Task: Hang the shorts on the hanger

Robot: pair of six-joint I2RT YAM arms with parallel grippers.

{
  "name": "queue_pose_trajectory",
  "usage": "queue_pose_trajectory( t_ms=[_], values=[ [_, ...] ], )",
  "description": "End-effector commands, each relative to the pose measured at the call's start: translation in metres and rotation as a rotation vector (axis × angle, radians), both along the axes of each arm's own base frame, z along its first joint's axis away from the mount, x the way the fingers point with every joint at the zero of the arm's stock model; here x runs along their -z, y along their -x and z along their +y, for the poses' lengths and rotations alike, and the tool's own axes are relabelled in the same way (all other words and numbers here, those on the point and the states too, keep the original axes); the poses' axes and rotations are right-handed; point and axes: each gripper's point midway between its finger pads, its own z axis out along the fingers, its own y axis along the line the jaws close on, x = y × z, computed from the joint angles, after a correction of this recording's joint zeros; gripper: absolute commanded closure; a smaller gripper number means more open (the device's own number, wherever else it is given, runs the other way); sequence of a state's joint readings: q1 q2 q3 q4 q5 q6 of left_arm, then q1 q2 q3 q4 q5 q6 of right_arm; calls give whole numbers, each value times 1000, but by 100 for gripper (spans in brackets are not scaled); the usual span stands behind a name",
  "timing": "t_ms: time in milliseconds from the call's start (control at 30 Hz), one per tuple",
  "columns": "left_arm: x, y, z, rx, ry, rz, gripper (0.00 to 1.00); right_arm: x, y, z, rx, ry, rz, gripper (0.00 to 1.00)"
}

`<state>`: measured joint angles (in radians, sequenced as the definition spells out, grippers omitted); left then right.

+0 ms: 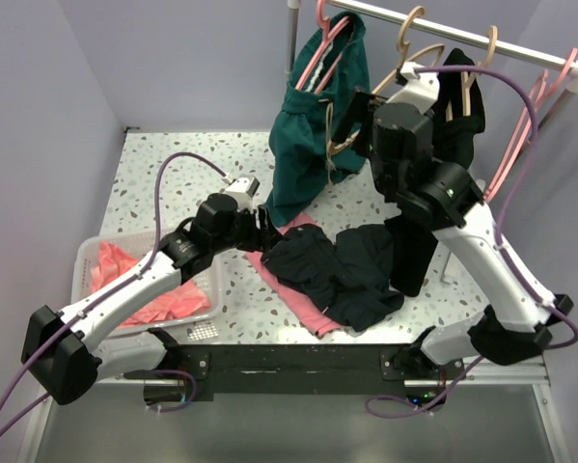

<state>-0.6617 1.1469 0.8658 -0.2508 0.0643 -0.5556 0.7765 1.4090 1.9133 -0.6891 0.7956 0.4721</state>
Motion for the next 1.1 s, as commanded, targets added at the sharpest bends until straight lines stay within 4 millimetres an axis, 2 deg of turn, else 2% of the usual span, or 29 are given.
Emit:
queue_pose_trajectory(
  t_ms=[0, 33, 100, 133, 233, 300, 333, 400, 433, 467, 500, 533, 700, 800, 933, 1067],
  values=[
    [-19, 0, -4, 35, 22, -55, 37, -11, -34, -9, 90, -2, -15, 11],
    [-19, 1, -4, 38, 21, -55, 37, -7, -45, -3, 91, 7, 1, 11],
    [-20, 1, -3, 35, 17, -61, 37, -4, -55, -5, 107, 21, 16, 11],
    [-21, 0, -2, 34, 18, -63, 37, -8, -57, -6, 111, 24, 16, 11],
    [-21, 1, -1, 34, 13, -67, 37, 7, -63, -7, 121, 66, 56, 11],
    [-22, 1, 1, 29, 12, -74, 37, 7, -58, -11, 116, 64, 56, 15],
    [-23, 1, 1, 29, 14, -76, 37, 16, -57, -11, 112, 79, 70, 17],
    [-22, 1, 0, 31, 12, -74, 37, 15, -50, -17, 111, 80, 66, 27],
    [-23, 2, 0, 34, 14, -76, 37, 24, -48, -18, 110, 96, 86, 31],
    [-23, 2, 0, 34, 15, -76, 37, 26, -45, -20, 110, 100, 91, 41],
    [-24, 1, 1, 33, 16, -77, 37, 21, -38, -25, 107, 88, 80, 44],
    [-23, 2, 0, 34, 15, -77, 37, 32, -36, -26, 103, 103, 100, 46],
    [-19, 2, 0, 39, 9, -71, 37, 34, -18, -41, 98, 122, 104, 50],
    [-20, 1, 0, 38, 11, -73, 37, 35, -16, -44, 90, 163, 110, 52],
    [-21, 2, -2, 45, 22, -72, 37, 39, -22, -43, 60, 218, 140, 57],
    [-19, 4, -3, 50, 22, -65, 37, 49, -38, -48, 38, 236, 188, 62]
  ],
)
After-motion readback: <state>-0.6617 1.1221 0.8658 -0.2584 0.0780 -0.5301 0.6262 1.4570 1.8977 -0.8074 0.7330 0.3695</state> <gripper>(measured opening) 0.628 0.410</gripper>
